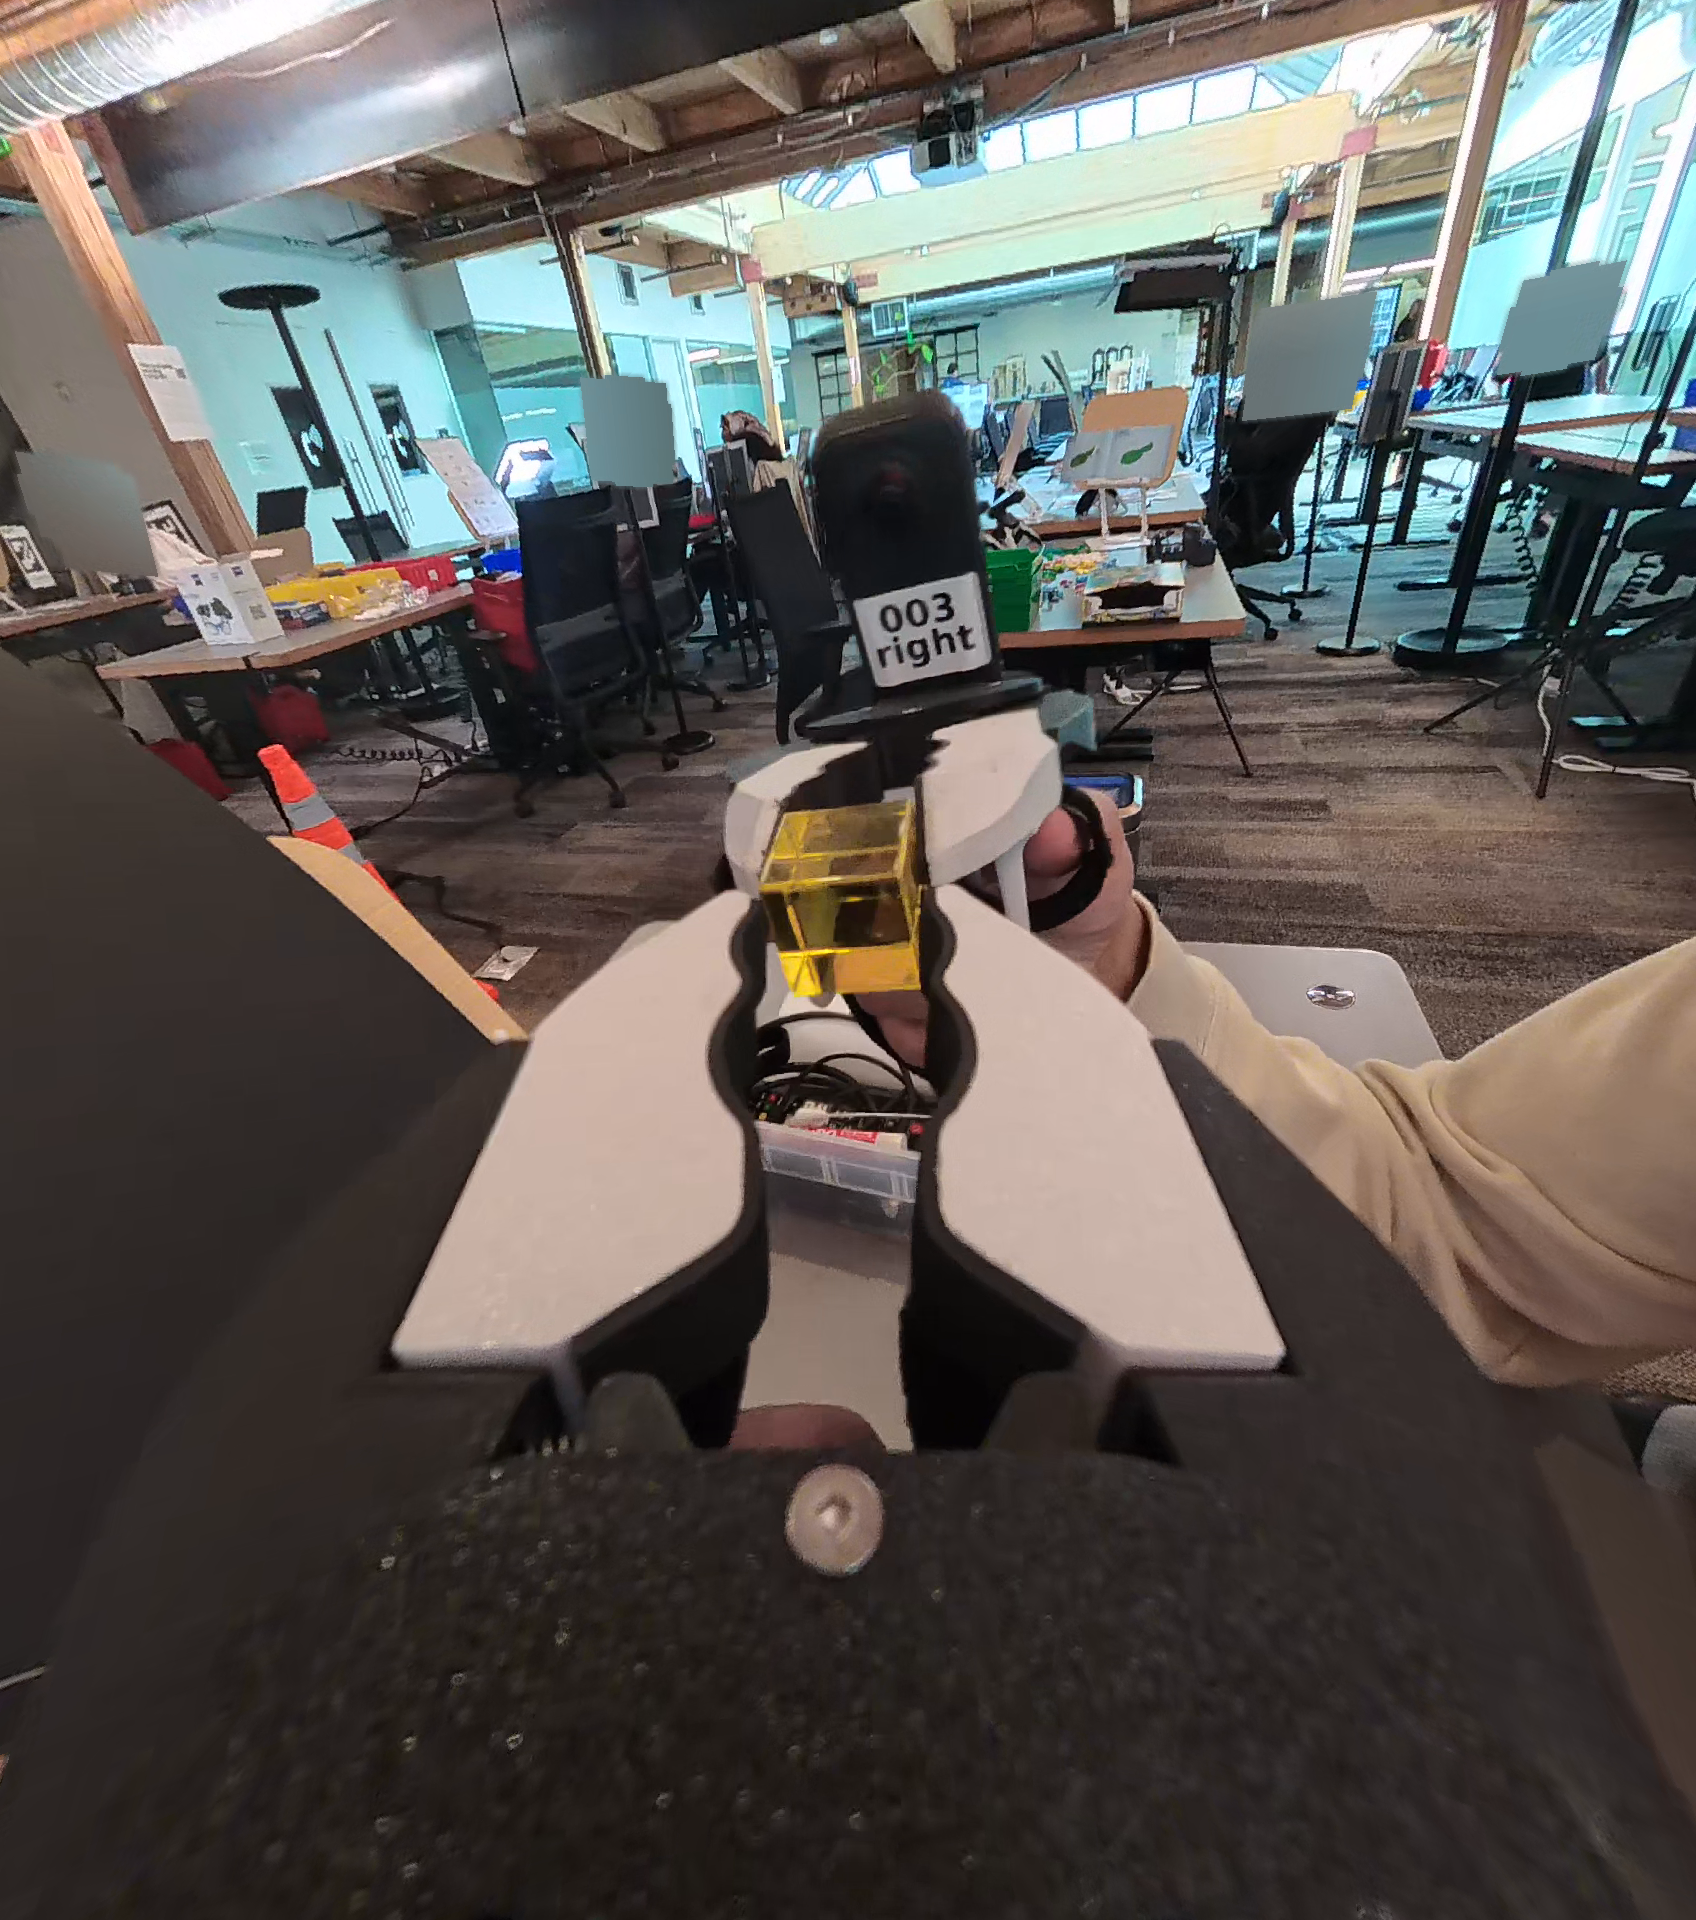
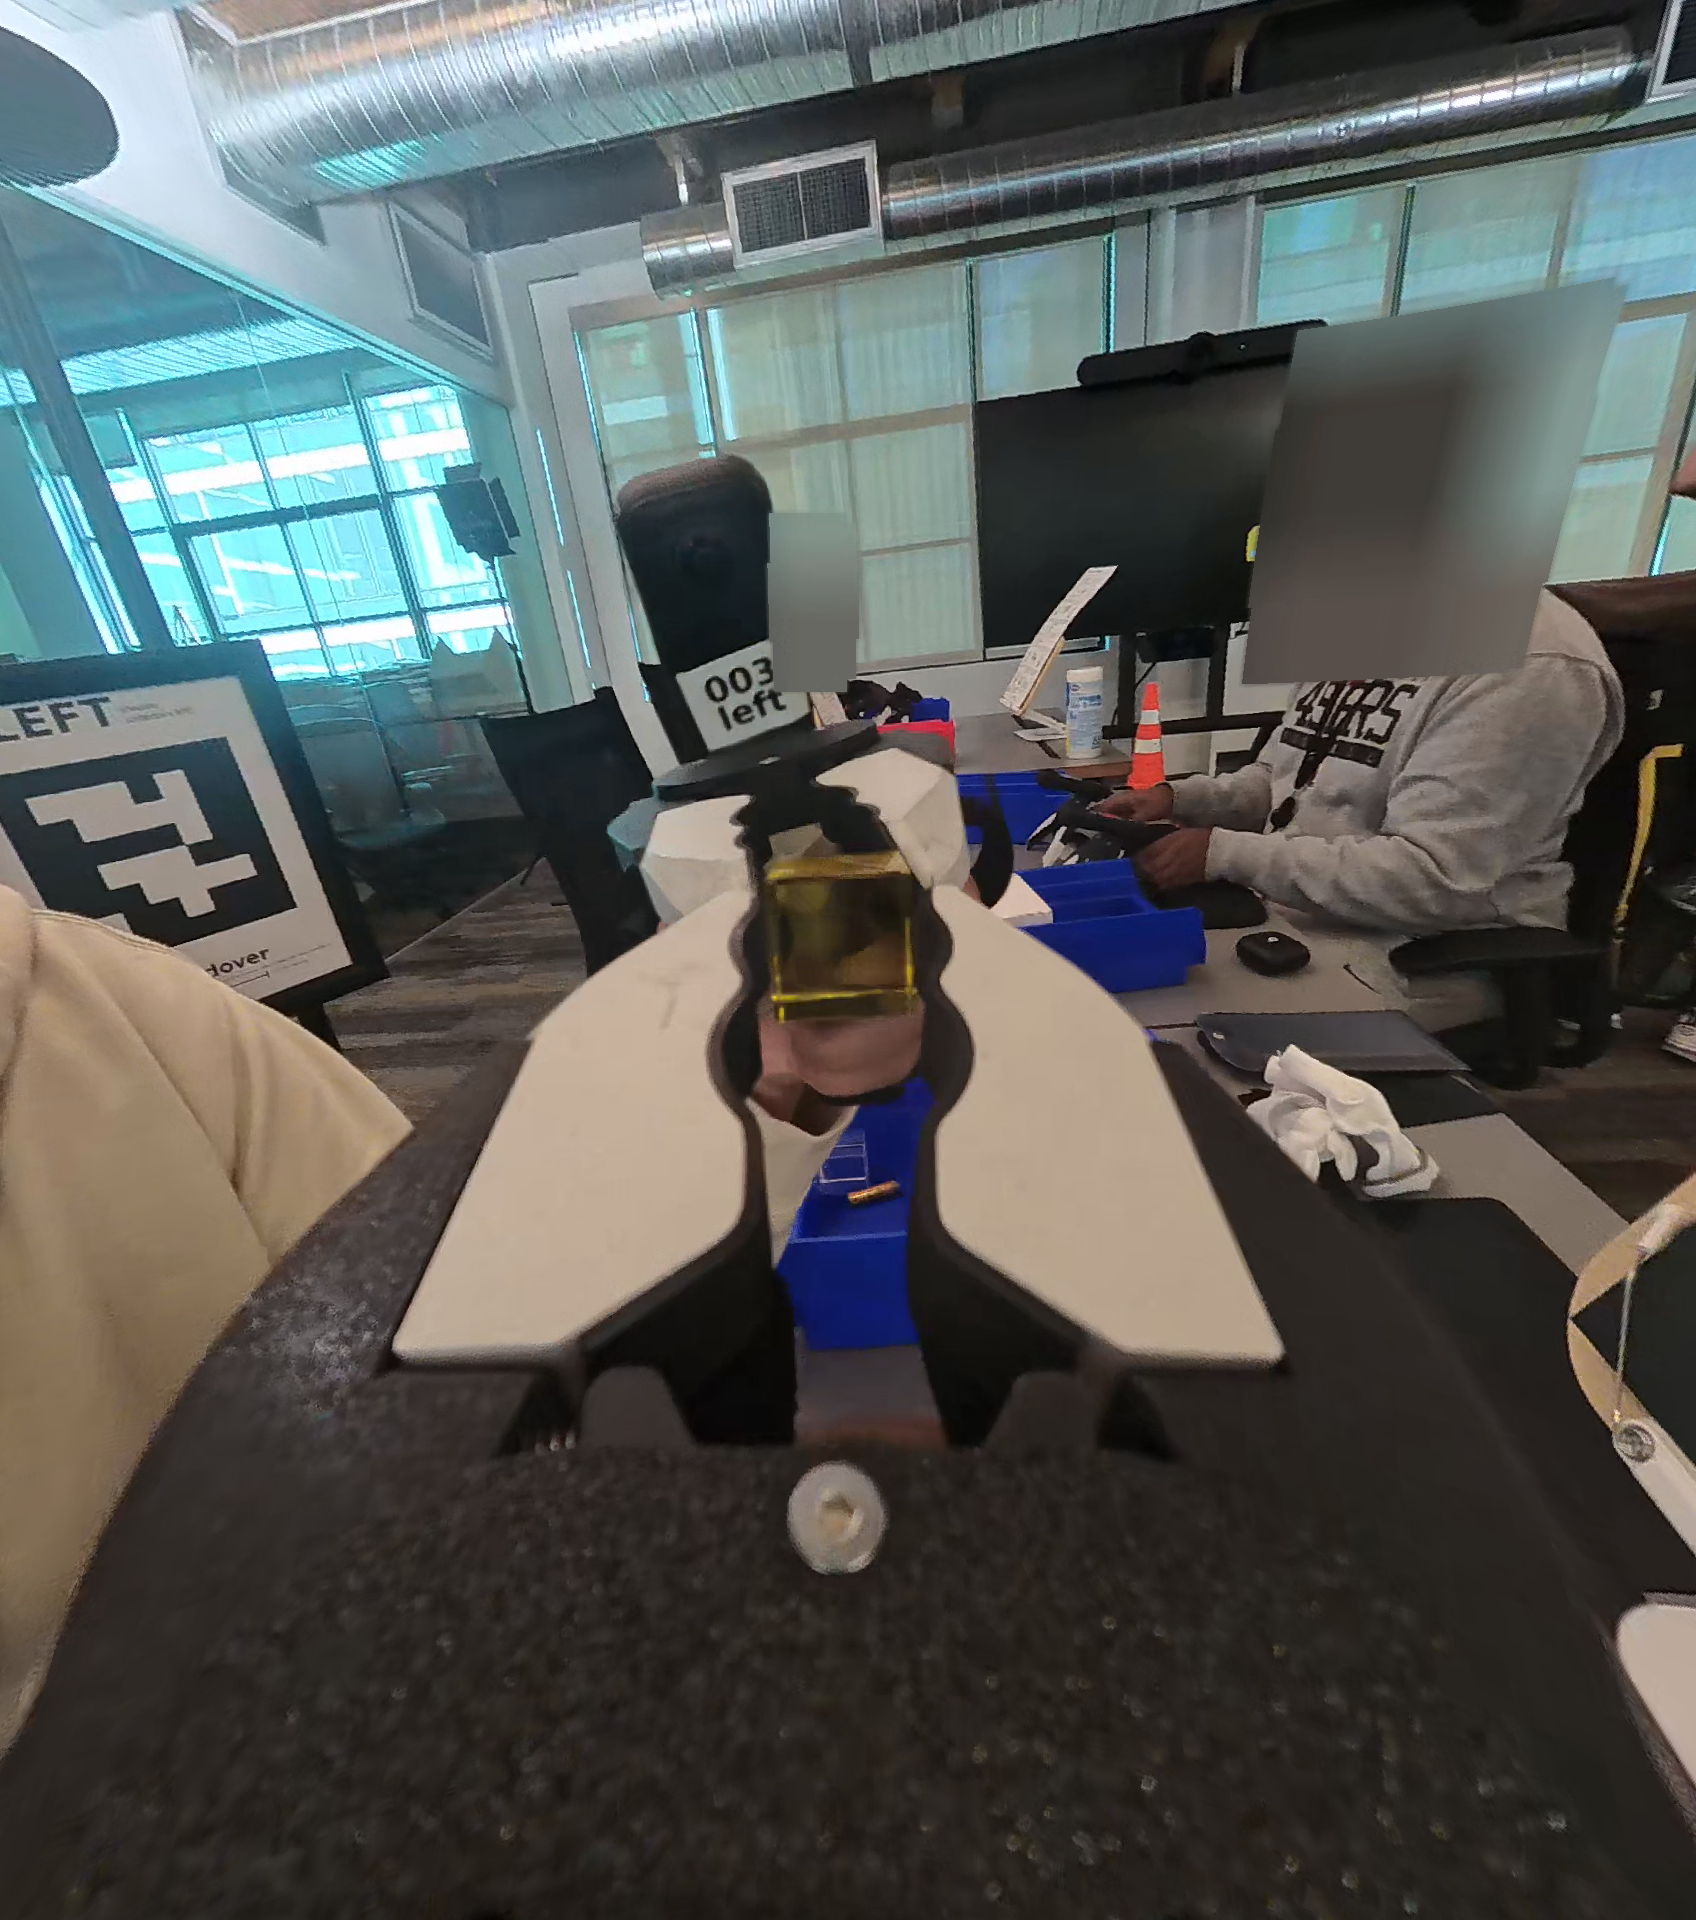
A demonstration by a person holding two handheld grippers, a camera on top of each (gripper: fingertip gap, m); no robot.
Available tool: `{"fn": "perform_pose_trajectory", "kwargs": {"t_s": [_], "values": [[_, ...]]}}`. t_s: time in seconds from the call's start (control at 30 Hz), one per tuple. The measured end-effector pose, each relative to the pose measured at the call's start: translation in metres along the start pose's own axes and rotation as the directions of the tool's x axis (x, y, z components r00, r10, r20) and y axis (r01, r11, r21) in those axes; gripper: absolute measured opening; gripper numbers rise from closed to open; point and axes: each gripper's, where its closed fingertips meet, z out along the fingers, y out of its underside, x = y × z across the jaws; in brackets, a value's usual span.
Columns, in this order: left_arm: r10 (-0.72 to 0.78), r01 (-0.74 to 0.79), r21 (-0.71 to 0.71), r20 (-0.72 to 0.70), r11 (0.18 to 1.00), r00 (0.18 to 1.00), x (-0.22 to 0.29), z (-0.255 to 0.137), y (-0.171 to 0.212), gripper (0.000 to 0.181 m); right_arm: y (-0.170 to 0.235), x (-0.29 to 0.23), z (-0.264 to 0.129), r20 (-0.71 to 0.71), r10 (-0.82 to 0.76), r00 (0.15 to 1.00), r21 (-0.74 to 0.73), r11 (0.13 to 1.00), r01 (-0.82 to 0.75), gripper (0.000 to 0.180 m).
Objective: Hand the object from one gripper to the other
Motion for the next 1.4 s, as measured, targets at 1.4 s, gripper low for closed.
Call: {"fn": "perform_pose_trajectory", "kwargs": {"t_s": [1.4], "values": [[-0.618,0.649,0.150,-0.206,0.746,0.758,-0.037,0.009,-0.002,0.039,-0.005,0.047,-0.005,-0.504,-0.827,0.248,-0.472,0.504,0.724,0.028]]}}
